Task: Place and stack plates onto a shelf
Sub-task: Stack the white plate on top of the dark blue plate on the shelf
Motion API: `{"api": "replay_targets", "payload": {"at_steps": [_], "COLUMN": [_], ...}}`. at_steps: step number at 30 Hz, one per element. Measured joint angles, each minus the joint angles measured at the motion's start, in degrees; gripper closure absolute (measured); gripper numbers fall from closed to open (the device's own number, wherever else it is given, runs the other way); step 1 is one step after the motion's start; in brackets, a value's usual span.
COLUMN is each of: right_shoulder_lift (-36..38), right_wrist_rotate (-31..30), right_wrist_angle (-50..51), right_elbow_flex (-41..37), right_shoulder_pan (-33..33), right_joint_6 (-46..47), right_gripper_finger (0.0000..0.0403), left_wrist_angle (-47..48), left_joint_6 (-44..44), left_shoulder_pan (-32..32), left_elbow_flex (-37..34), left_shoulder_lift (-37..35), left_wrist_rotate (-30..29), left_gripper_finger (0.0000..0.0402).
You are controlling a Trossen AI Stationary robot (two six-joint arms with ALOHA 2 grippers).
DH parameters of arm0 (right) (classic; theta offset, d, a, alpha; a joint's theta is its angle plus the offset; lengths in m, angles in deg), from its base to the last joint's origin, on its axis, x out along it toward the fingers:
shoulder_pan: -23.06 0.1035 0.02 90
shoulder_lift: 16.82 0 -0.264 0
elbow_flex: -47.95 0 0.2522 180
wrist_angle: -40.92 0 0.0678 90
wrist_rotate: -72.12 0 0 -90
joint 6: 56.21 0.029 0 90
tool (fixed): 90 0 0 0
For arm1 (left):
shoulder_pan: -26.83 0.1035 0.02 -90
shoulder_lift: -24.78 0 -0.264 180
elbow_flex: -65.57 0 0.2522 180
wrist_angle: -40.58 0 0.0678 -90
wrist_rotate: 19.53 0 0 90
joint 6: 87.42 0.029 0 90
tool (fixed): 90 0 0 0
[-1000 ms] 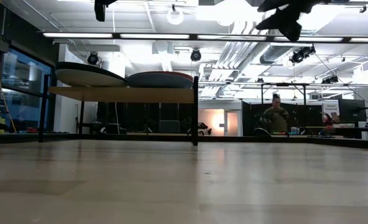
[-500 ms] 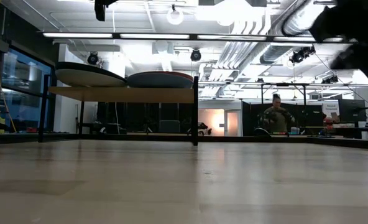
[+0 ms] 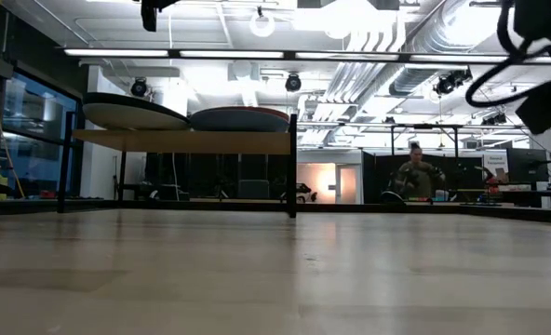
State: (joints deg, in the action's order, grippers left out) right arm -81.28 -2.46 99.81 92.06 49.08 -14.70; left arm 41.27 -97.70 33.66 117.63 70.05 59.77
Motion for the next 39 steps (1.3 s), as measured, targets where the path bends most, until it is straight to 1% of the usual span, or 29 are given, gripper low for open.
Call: {"api": "replay_targets", "payload": {"at_steps": [6,9,15,20,23,25,27,28,31,35,39], "right_shoulder_lift": [-0.02,-0.13,-2.44,-4.75,-5.92,-6.49,-6.42,-6.22,-4.93,-1.97,0.22], "right_wrist_rotate": [-2.83,-2.99,-2.93,-2.82,-2.97,-2.82,-1.66,-0.98,0.91,1.77,1.02], "right_wrist_angle": [-0.69,-1.11,-1.75,-5.01,-5.98,-6.06,-6.48,-7.41,-10.47,-13.38,-16.05], "right_elbow_flex": [-1.58,-1.58,-1.6,-1.6,-1.6,-1.6,-1.58,-1.58,-1.58,0.35,4.49], "right_shoulder_pan": [0.33,0.69,3.41,4.95,5.29,5.28,5.14,4.91,3.8,1.53,-3.67], "right_joint_6": [1.53,1.05,-0.36,0.35,1.64,2.74,4.18,4.74,7.91,9.69,8.92], "right_gripper_finger": [0.024,0.024,0.024,0.0246,0.0278,0.0319,0.0372,0.0386,0.039,0.04,0.0402], "left_wrist_angle": [-0.01,-0.01,-0.03,-0.06,-0.03,-0.06,-0.06,0.07,0.33,0.47,1.1], "left_joint_6": [-0.02,-0.05,-0.04,0.02,0.03,0.4,2.28,3.22,4.89,8.49,10.88], "left_shoulder_pan": [0.0,0.0,0.0,0.0,0.0,0.0,0.0,-0.02,-0.02,-0.02,0.0], "left_elbow_flex": [0.0,0.0,0.0,0.0,0.0,0.0,0.0,0.0,0.0,0.02,0.04], "left_shoulder_lift": [0.0,0.0,0.01,0.0,0.0,0.0,-0.07,-0.31,-1.9,-5.96,-10.09], "left_wrist_rotate": [-0.4,-0.42,-0.4,-0.39,-0.42,-0.45,-1.2,-1.68,-4.39,-11.12,-14.24], "left_gripper_finger": [0.0341,0.0341,0.0341,0.0341,0.0341,0.0341,0.0341,0.0341,0.0341,0.0341,0.0341]}}
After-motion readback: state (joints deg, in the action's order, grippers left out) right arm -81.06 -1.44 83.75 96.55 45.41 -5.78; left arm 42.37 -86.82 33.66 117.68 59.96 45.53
